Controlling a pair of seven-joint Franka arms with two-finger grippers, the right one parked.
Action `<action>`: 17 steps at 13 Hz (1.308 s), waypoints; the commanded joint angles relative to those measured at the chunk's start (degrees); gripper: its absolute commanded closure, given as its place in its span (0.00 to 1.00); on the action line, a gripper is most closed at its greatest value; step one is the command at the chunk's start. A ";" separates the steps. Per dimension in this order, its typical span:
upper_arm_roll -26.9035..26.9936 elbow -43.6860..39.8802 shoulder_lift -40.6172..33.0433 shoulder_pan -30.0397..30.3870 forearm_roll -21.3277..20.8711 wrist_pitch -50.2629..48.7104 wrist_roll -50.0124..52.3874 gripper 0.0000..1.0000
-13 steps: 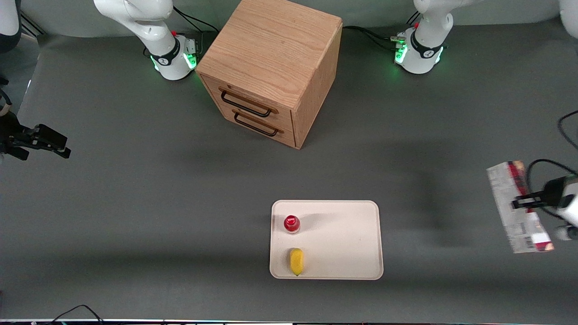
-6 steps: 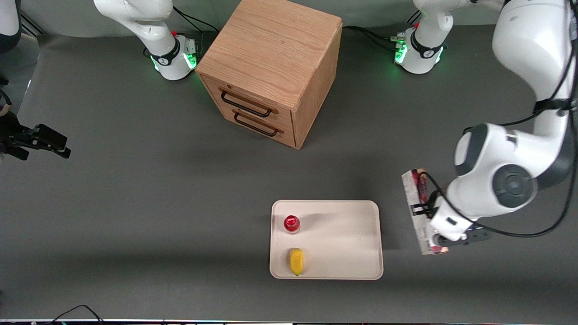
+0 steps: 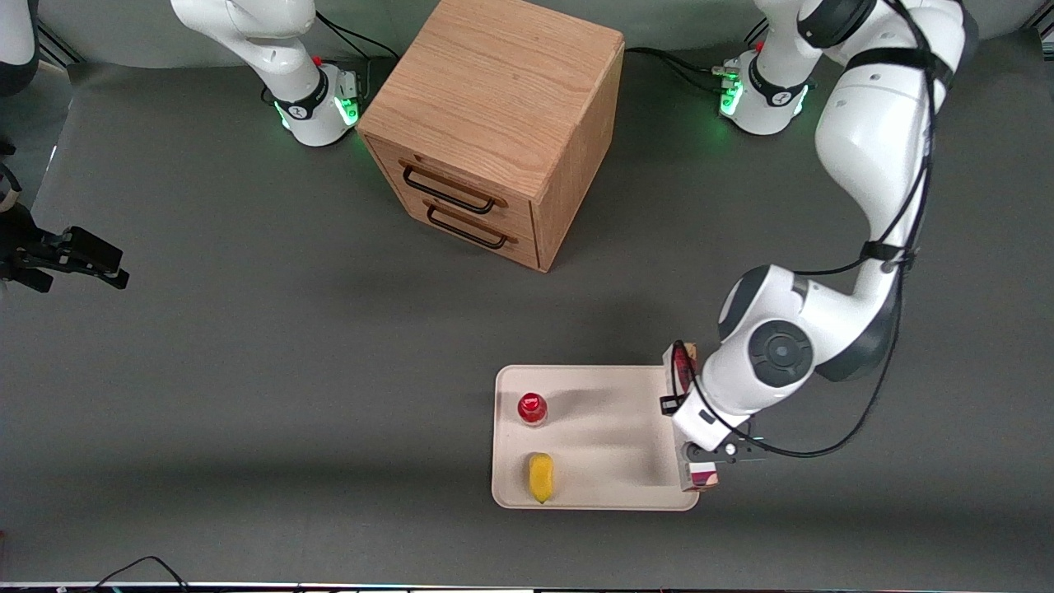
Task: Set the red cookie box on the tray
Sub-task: 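Carry the cookie box with the left gripper over the white tray, then lower the box onto the tray beside the apple and open the left gripper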
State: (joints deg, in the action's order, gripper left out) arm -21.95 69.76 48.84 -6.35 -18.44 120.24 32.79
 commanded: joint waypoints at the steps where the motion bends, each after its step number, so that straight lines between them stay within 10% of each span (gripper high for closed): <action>1: 3.12 -8.75 6.51 -4.19 -3.19 -0.10 3.06 1.00; 6: 3.93 -10.70 9.08 -4.90 -3.71 0.87 3.07 1.00; 7: 3.93 -10.44 9.17 -4.82 -4.50 0.87 3.15 0.32; 8: 3.93 -9.91 9.08 -4.81 -6.07 0.96 3.24 0.00; 17: 3.58 -8.25 -4.52 3.78 -0.29 -17.56 -8.67 0.00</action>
State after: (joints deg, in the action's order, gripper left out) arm -18.59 58.72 50.24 -5.29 -20.92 107.19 29.65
